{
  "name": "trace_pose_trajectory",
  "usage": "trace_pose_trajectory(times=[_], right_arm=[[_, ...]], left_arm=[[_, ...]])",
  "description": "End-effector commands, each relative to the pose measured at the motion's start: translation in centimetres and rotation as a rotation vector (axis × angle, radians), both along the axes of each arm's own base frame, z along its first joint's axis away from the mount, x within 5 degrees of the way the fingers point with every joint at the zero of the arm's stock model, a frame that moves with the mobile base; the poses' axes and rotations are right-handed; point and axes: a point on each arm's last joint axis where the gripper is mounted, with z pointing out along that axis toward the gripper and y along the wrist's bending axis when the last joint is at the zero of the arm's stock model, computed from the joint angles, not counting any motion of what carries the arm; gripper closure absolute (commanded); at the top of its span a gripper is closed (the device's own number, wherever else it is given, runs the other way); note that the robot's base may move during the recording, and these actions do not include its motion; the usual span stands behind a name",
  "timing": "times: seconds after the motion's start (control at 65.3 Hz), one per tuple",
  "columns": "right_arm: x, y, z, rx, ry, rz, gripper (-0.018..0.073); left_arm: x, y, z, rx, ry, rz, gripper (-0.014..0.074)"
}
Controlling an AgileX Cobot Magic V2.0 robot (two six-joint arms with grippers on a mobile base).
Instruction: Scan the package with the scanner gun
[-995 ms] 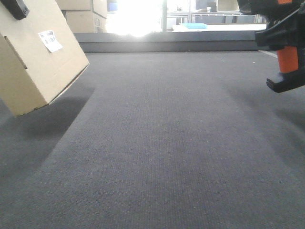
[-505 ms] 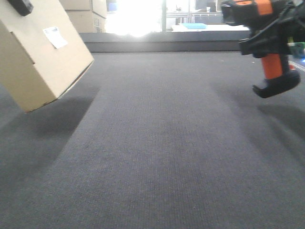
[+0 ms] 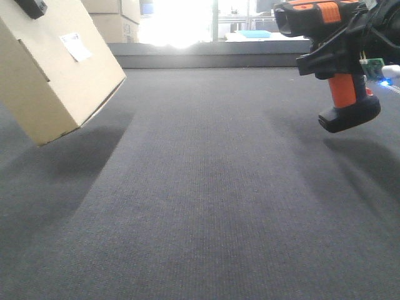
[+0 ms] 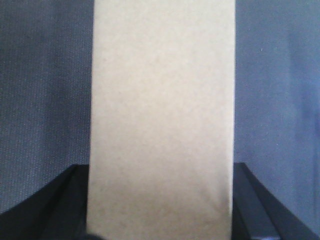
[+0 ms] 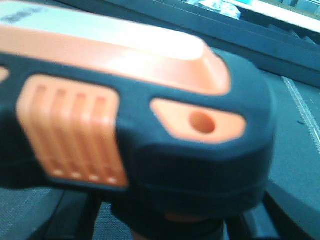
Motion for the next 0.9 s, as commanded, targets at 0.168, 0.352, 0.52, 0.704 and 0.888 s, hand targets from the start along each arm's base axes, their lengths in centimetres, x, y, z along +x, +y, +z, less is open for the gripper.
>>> trace_pose_trajectory(times=[0.168,0.352,0.52,0.704,0.888], right_arm=[[-0.1,1.2,1.8,-0.048,-0.131,-0.057,0.0355],[-0.5,1.4,1.9,-0.056,-0.140,-0.139,0.0355],[-0.3,2.4,2.5,-0.049,-0.158,-0.110,0.0355],[-0.2,2.5,2.7,-0.045,-0.163,-0.108,0.0355],[-0.2,2.5,2.7,-0.044,-0.157,-0.105,0.0355]], left_arm=[[0.0,-0.2,0.7,-0.019,-0.036,0.001,0.0426],[0.0,-0.2,0.7,-0.019,-0.036,0.001,0.0426],[0.0,-0.2,0.7,-0.019,-0.036,0.001,0.0426],[0.0,-0.2,0.7,-0.019,-0.036,0.001,0.0426],[0.0,-0.2,0.7,-0.019,-0.036,0.001,0.0426]])
